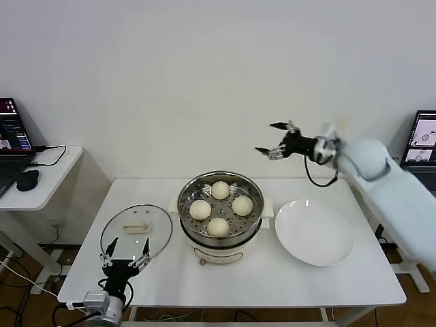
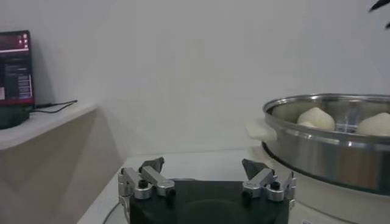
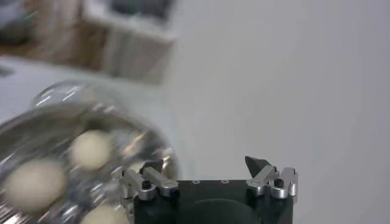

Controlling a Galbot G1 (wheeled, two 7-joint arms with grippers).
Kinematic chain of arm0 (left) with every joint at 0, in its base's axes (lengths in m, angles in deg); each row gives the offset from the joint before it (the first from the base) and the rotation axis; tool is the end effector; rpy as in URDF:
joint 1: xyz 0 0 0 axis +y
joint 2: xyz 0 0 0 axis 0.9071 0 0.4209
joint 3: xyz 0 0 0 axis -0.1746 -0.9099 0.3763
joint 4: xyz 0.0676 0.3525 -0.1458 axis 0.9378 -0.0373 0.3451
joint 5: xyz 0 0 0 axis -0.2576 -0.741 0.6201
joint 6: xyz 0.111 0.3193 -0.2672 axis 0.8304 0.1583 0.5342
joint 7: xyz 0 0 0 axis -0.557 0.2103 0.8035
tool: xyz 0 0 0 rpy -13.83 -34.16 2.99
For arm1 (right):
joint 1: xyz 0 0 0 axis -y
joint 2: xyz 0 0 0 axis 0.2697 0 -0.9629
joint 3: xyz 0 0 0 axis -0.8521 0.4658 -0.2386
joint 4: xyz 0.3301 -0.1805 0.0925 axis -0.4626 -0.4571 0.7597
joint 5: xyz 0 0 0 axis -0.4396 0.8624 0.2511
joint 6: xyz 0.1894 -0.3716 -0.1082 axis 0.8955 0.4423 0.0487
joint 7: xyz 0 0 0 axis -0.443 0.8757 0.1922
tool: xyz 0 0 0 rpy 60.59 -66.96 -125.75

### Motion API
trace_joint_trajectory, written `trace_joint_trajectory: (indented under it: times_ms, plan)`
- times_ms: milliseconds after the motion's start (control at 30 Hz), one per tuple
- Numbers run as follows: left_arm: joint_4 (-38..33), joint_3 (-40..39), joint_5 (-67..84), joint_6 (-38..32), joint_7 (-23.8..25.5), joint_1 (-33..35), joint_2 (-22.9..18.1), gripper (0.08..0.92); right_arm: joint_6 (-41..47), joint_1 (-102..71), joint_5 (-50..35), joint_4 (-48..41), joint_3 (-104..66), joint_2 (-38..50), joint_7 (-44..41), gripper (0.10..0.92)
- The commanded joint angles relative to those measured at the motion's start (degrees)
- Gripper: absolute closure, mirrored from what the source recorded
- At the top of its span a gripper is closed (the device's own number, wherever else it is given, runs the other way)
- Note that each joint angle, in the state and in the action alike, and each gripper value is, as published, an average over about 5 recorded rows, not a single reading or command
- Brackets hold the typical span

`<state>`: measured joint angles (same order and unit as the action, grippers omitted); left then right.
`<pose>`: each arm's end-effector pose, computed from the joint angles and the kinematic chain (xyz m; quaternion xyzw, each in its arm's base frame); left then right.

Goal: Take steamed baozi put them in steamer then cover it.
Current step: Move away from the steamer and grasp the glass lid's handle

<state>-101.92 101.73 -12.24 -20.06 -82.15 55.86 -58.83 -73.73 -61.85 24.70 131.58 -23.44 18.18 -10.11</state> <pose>0.2325 0.0628 -0.3357 0.0143 -0.9955 -0.0366 0.0862 0.5734 -0.1193 -0.0913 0.3588 -0.9028 0.2370 0.0020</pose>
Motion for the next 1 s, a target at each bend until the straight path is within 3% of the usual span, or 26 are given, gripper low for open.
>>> trace_joint_trajectory:
  times_ms: [33, 367, 533, 800, 1000]
  plan:
    - [1.7, -0.2, -0.9, -0.5, 0.5, -1.4, 0.2, 0.177, -11.1, -38.5, -5.1, 9.9, -35.8, -5.5, 21.9, 0.203]
    - [5.7, 0.9, -11.3, -2.9, 0.7, -6.0, 3.5, 0.177, -17.1, -60.3, -7.0, 15.1, -48.0, -18.1, 24.7, 0.203]
    - [8.7, 1.1, -26.4, -7.4, -1.1, -8.4, 4.8, 0.177, -16.5, -65.2, -11.5, 16.0, -49.9, -20.4, 25.2, 0.203]
    - [16.2, 0.7, -56.8, -14.3, -5.6, -13.3, 8.5, 0.177, -16.3, -70.9, -10.6, 18.3, -50.5, -24.3, 24.9, 0.203]
    - [22.5, -3.9, -76.9, -11.1, -12.6, -15.0, 13.4, 0.177, -15.7, -70.0, -8.3, 19.0, -50.2, -26.5, 25.3, 0.203]
